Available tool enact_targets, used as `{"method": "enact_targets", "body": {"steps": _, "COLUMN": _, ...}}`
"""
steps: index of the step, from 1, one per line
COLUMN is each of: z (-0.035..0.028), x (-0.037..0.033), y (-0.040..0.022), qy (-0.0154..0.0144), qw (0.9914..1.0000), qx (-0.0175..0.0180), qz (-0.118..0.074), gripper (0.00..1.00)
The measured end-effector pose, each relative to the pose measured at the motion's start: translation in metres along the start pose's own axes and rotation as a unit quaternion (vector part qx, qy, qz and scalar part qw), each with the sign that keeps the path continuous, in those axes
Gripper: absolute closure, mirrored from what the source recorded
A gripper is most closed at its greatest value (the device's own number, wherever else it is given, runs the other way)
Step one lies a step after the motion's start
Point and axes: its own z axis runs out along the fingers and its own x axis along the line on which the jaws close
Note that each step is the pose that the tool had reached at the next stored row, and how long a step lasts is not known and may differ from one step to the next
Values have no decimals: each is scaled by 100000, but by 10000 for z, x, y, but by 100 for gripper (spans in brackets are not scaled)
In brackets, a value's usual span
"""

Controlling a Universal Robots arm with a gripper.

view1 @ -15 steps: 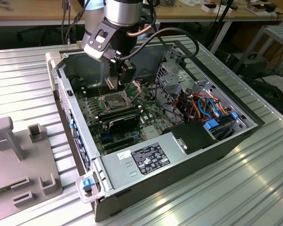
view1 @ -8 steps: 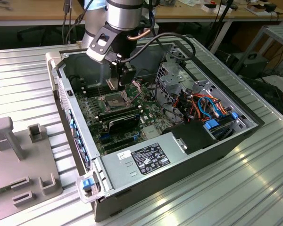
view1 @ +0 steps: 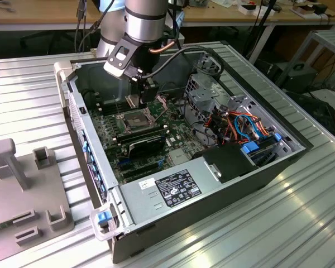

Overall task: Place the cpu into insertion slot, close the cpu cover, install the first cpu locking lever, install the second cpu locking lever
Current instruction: 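Place the cpu into insertion slot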

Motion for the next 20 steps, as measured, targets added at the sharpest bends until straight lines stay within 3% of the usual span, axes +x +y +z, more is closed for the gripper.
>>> {"method": "enact_targets", "body": {"steps": 4, "z": 77, "x": 30, "y": 21, "qy": 0, "qw": 100000, "qx": -46, "qz": 7, "gripper": 45}}
{"method": "enact_targets", "body": {"steps": 7, "z": 116, "x": 30, "y": 23, "qy": 5, "qw": 99999, "qx": -319, "qz": 2, "gripper": 45}}
{"method": "enact_targets", "body": {"steps": 20, "z": 157, "x": 31, "y": 21, "qy": 18, "qw": 99999, "qx": -353, "qz": 5, "gripper": 45}}
